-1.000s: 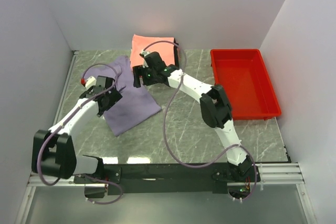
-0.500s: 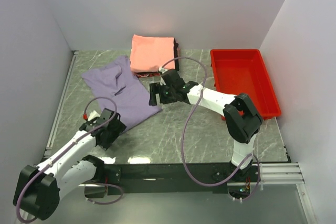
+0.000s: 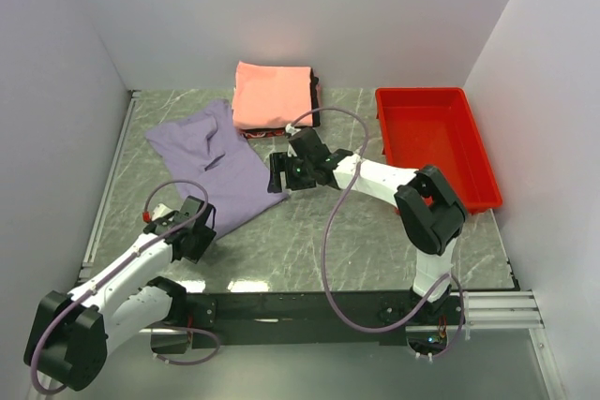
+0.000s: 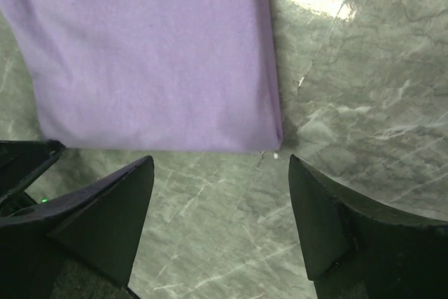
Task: Fold and stack the t-shirts
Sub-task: Fold the tshirt
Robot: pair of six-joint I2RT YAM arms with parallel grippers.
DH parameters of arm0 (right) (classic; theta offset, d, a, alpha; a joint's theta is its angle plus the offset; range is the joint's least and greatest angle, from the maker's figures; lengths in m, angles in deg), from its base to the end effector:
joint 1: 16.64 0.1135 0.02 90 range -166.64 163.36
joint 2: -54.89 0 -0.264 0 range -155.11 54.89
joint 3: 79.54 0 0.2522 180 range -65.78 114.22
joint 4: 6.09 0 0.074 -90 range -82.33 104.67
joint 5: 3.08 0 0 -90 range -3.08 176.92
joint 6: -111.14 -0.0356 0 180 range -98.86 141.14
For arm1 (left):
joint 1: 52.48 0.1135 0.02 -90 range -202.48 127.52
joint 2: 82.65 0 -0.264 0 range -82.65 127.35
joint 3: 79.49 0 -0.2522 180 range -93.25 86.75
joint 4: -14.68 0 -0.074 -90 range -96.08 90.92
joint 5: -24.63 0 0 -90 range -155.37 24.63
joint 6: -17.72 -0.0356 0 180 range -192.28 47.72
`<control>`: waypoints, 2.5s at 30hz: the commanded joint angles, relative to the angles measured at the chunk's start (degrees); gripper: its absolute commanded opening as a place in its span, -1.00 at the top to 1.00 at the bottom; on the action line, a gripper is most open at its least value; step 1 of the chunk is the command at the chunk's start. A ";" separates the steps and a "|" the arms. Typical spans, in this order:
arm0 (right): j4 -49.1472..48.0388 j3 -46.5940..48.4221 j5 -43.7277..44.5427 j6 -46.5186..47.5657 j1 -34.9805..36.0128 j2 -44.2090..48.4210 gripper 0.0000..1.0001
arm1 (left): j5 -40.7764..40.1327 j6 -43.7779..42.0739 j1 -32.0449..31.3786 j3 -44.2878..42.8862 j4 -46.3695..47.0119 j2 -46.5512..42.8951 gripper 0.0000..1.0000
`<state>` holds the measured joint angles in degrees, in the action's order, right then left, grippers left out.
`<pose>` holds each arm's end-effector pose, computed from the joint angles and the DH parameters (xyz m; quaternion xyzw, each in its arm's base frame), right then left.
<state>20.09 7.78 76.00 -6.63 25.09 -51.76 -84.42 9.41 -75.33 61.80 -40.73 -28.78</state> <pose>0.3015 0.2779 0.2052 -0.1477 0.9102 0.2872 0.2594 0.1368 -0.0450 0.1593 -0.5018 0.8330 -0.0318 0.2308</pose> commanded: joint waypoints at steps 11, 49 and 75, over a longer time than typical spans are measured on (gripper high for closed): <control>-0.13 1.85 0.81 -0.44 -0.34 -3.12 -0.51 | -0.91 -1.97 0.44 0.95 5.70 2.82 0.66; 13.94 -12.99 4.33 3.16 -0.95 11.54 1.00 | 7.71 5.39 -25.12 0.87 1.14 -4.21 0.99; 35.83 -16.18 7.50 5.89 -2.80 41.53 1.00 | -7.66 20.96 -62.67 -30.86 -20.92 7.31 0.99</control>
<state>56.64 -13.45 82.69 -0.47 22.80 -10.59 -86.21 26.53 -137.84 33.28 -55.76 -17.77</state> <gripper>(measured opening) 0.010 0.014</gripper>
